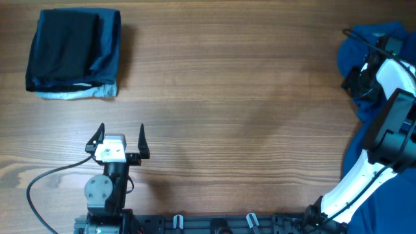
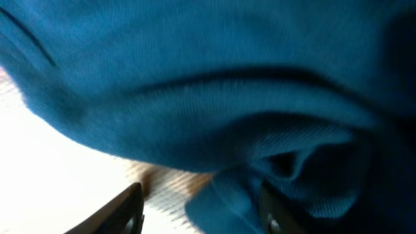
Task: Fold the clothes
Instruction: 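Reach the right gripper to the teal polo shirt and grasp it, then drag the polo shirt leftward onto the table center with the right gripper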
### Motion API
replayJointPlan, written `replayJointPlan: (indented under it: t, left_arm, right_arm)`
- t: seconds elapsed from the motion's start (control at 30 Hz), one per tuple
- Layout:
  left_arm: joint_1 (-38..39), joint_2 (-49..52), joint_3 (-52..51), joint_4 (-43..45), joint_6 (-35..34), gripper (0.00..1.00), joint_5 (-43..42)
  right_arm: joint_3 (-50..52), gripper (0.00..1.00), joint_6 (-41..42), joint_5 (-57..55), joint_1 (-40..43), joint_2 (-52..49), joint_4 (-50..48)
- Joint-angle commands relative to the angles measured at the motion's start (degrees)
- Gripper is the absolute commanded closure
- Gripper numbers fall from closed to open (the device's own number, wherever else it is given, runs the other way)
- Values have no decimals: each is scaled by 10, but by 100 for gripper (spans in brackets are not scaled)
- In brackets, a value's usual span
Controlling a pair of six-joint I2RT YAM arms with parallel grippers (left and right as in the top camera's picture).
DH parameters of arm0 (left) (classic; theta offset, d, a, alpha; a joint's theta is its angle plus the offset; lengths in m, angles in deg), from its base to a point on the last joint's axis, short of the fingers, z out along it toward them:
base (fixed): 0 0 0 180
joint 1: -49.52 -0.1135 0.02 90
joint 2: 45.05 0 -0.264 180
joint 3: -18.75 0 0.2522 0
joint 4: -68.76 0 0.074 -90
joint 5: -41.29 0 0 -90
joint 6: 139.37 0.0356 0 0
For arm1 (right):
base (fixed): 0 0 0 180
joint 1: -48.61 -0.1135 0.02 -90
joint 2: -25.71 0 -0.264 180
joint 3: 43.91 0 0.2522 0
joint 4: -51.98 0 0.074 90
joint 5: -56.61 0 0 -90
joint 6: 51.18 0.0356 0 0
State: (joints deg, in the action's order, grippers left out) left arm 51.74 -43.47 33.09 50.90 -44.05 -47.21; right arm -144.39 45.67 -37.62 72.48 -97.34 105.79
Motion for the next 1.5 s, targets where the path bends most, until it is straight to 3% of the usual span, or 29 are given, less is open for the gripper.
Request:
replayJointPlan:
  t: [0.0,0.13,0.27,0.47,0.67,0.8,0.87,1.17,1.3,1.47]
  left_arm:
    - [1,-3,-2,0,6,0,5]
    - [1,-3,-2,0,6,0,5]
    - [1,-3,-2,0,6,0,5]
    - [1,-3,-2,0,6,0,5]
    - [1,-3,-2,0,6,0,5]
    - [1,-3,-2,0,6,0,5]
    - [1,-3,-2,0,6,0,5]
    - [1,-3,-2,0,6,0,5]
    - [1,-3,-2,0,6,0,5]
    - [1,-3,-2,0,6,0,5]
  right_arm:
    - [42,43,23,13,4,-13,-20]
    - [69,53,23,103,-1,-13,-46]
    - [69,53,21,176,-52,-12,-43]
    - [69,54,24,185,-202,-12,-54]
    - [59,53,78,189,-381,-12,-93]
    - [53,52,79,221,-478,-12,-156]
    - [33,44,38,206,-505,-12,-156]
    - [-203,32,9,181,-462,27,82]
    - [-221,28,37,141,-403,76,151]
    - [-221,4,38,100,-278,143,236]
